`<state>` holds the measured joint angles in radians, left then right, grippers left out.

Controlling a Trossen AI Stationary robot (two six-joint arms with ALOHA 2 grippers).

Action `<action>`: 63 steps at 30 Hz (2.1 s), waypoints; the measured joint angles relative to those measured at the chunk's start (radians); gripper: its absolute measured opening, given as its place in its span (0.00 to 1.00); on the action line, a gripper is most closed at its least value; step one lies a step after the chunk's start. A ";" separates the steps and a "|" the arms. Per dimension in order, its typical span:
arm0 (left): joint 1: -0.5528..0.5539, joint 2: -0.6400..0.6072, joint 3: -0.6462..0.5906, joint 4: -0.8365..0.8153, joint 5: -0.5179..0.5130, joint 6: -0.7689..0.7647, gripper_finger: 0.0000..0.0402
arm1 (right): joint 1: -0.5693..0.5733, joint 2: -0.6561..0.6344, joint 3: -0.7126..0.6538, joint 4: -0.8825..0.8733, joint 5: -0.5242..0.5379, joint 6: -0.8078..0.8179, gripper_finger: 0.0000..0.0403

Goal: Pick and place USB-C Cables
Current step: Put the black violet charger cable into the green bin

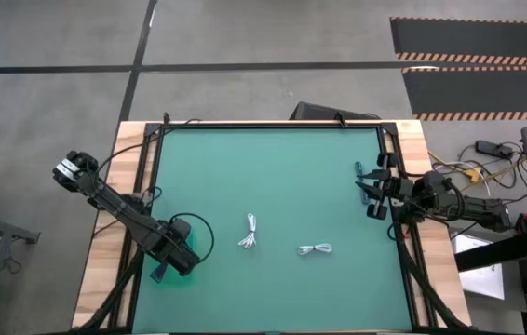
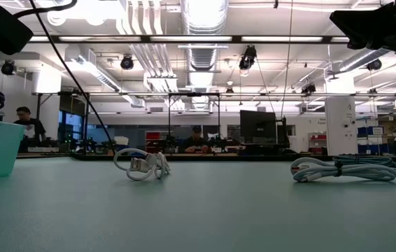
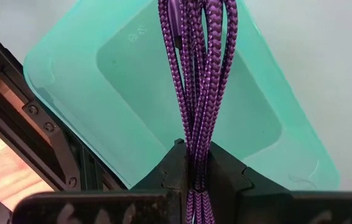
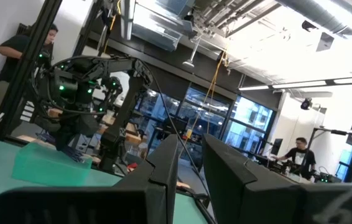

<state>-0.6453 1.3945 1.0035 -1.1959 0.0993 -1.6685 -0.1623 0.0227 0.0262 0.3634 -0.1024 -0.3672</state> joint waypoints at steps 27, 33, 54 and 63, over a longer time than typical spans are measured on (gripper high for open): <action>0.000 -0.002 -0.105 0.098 -0.005 -0.029 0.06 | 0.000 0.000 0.000 -0.002 0.000 0.000 0.16; 0.000 -0.001 -0.136 0.148 -0.005 -0.092 0.06 | 0.000 0.000 0.000 -0.008 0.000 0.000 0.16; 0.000 -0.001 -0.168 0.168 -0.003 -0.159 0.06 | 0.000 0.000 0.000 -0.008 0.000 0.000 0.16; 0.002 -0.001 -0.227 0.236 -0.002 -0.160 0.06 | 0.000 0.000 0.000 -0.009 0.000 0.000 0.16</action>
<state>-0.6434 1.3933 0.7765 -0.9598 0.0975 -1.8286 -0.1623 0.0227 0.0265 0.3542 -0.1020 -0.3672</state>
